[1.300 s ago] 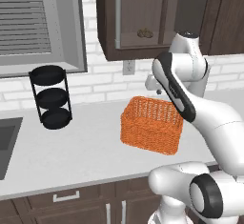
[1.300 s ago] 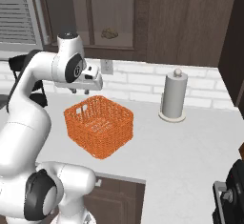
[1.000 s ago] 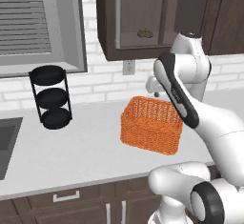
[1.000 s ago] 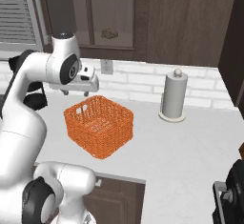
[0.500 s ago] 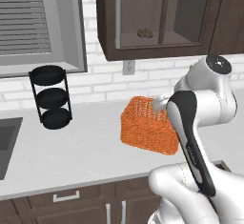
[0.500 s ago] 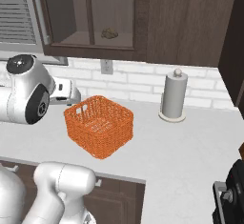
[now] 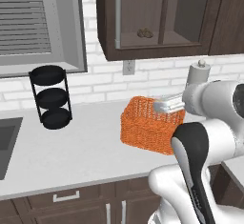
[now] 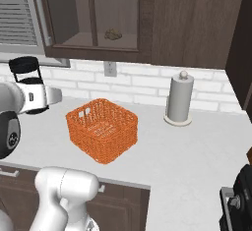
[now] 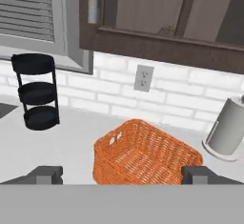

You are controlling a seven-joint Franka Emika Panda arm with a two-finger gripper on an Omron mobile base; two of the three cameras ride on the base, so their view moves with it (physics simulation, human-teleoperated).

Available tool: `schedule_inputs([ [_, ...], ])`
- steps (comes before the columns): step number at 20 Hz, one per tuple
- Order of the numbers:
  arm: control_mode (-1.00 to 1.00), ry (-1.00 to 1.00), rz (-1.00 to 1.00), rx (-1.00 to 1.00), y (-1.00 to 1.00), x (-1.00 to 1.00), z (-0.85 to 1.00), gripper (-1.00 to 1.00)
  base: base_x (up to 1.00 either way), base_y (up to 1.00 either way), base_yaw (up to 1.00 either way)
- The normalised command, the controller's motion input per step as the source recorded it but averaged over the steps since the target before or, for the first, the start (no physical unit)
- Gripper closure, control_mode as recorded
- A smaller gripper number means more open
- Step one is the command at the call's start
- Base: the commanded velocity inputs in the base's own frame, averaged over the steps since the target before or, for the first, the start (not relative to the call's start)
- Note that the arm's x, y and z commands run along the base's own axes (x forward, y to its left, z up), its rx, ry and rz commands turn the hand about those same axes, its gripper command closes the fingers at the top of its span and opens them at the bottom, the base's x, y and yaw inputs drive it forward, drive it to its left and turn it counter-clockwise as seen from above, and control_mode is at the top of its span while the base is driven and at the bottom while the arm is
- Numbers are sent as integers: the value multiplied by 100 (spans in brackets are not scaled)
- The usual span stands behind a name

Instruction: Open the cabinet, pick up the bread from the cabinet and place it in the basket. Then move the basket to the dining counter.

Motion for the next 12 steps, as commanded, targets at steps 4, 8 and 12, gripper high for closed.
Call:
schedule_inputs([
  [4,-100,-34,0,0,12,-58,99,-100,0,0,0],
  [8,-100,-26,0,0,22,-33,99,-100,0,0,0],
  [12,-100,-22,10,3,27,-35,73,-100,0,0,0],
])
